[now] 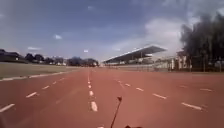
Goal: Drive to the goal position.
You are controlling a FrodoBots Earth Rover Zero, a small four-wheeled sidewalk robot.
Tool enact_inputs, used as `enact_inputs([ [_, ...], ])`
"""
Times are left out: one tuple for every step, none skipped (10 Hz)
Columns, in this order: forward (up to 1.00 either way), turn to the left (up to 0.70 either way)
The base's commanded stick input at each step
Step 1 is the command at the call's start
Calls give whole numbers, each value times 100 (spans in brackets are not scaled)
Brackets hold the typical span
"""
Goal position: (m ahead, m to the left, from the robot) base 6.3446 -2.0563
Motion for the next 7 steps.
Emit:
enact_inputs([
  [70,0],
  [70,0],
  [70,0],
  [70,0],
  [70,0],
  [70,0],
  [70,0],
])
